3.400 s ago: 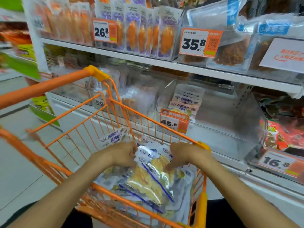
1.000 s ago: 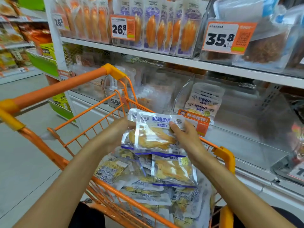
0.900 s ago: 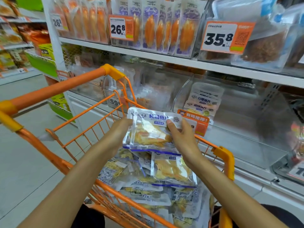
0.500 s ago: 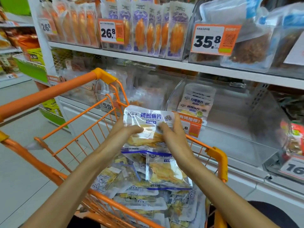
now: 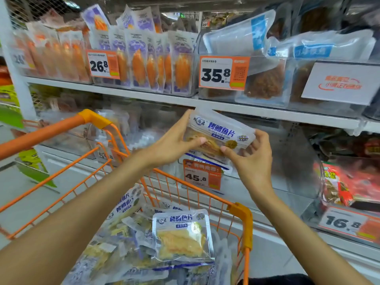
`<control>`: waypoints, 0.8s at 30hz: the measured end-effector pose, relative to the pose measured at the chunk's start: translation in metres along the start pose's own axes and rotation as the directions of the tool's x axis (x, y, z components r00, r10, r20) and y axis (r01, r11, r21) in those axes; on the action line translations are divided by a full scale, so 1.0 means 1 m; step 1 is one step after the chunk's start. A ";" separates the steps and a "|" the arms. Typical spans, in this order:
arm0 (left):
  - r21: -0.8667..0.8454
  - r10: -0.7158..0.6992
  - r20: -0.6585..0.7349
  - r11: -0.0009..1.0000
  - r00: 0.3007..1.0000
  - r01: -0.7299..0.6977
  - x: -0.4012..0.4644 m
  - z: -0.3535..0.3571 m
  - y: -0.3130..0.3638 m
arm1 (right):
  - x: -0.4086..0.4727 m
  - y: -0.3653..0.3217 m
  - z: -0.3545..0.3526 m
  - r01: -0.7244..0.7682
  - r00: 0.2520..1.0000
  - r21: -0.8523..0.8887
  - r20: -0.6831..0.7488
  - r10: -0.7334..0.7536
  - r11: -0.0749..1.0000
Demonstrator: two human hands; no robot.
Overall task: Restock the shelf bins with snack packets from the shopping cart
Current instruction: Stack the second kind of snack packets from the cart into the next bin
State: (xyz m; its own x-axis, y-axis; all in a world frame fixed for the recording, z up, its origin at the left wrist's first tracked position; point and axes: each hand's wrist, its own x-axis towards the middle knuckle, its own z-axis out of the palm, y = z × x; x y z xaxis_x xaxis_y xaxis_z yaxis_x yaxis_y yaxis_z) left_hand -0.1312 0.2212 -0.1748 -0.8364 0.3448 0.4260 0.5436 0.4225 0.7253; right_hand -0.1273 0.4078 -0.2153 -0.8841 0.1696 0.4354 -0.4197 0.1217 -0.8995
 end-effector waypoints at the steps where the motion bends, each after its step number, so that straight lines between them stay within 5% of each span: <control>1: 0.007 0.009 0.011 1.000 1.000 -0.009 0.008 0.004 -0.004 | 0.006 0.005 -0.004 0.017 1.000 -0.027 -0.011 -0.017 0.999; 8: 0.175 -0.067 -0.039 0.982 0.997 0.073 0.056 0.019 -0.061 | 0.046 0.041 -0.011 0.045 0.998 -0.256 0.048 -0.034 0.966; 12: 0.313 -0.281 -0.003 0.911 0.960 0.268 0.084 0.017 -0.080 | 0.074 0.061 -0.010 -0.185 0.963 -0.366 0.119 0.243 0.912; 17: 0.825 -0.448 0.124 0.543 0.885 0.159 0.108 0.027 -0.070 | 0.097 0.079 -0.010 -0.527 0.674 -0.494 0.253 0.694 0.692; 21: 0.965 -0.607 0.232 0.245 0.760 -0.099 0.105 0.042 -0.069 | 0.091 0.089 -0.002 -0.446 0.563 -0.633 0.351 0.748 0.633; 24: 0.958 -0.557 0.259 0.047 0.789 -0.282 0.105 0.057 -0.078 | 0.088 0.096 0.005 -0.309 0.583 -0.744 0.344 0.736 0.592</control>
State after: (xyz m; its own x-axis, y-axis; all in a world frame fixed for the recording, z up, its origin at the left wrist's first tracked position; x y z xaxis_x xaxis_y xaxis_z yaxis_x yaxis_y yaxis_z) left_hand -0.2572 0.2727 -0.2171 -0.9446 0.2541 -0.2078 0.3283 0.7261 -0.6041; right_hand -0.2468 0.4293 -0.2633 -0.8951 -0.1474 -0.4209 0.1778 0.7475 -0.6400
